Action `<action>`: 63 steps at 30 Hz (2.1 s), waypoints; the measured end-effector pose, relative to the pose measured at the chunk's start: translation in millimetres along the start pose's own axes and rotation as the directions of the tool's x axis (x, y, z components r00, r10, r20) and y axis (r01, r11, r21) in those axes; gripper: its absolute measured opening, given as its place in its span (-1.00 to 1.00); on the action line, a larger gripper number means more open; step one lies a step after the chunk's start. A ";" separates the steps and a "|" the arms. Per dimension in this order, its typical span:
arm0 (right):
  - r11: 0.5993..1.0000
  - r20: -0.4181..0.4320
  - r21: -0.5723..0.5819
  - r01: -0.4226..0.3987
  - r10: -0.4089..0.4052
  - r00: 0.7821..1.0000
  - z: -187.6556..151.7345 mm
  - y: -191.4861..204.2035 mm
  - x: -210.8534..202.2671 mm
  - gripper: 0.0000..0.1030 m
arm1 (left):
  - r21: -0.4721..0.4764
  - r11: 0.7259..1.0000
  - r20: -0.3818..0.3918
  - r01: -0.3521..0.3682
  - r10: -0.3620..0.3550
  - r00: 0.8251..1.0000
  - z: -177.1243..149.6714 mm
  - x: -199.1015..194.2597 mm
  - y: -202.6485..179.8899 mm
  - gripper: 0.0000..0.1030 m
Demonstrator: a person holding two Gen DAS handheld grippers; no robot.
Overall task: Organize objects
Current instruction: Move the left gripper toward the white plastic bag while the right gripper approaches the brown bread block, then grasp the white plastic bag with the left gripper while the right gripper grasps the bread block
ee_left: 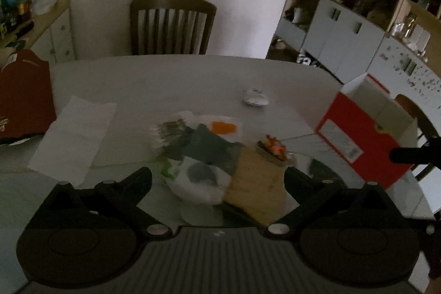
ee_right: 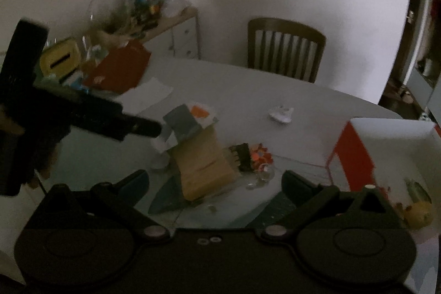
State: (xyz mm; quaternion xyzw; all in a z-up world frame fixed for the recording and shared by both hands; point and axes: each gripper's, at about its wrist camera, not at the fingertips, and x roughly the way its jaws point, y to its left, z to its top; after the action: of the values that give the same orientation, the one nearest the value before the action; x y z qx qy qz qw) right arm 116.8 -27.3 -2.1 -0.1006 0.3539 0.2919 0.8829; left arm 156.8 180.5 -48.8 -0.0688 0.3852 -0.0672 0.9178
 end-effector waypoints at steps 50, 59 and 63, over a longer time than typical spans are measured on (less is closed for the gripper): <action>0.963 -0.123 -0.265 0.055 -0.090 0.988 3.4 52.8 124.5 0.34 | 0.060 0.998 -0.096 0.010 -0.004 0.995 12.3 84.3 8.1 -0.04; 0.984 -0.102 -0.175 0.041 -0.060 0.993 5.2 45.0 93.1 0.30 | 0.021 1.000 -0.045 0.005 -0.004 0.999 13.2 49.9 1.7 -0.17; 0.990 -0.082 -0.134 0.054 -0.065 0.994 3.7 36.7 70.5 0.30 | -0.006 1.000 -0.022 0.010 -0.010 1.000 14.1 27.7 -2.4 -0.17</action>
State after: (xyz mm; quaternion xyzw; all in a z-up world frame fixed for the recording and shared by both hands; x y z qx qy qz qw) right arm 138.2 35.1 -46.5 -0.1815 0.3685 0.2833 0.8666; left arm 185.9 174.3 -57.9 -0.0725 0.3951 -0.0714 0.9130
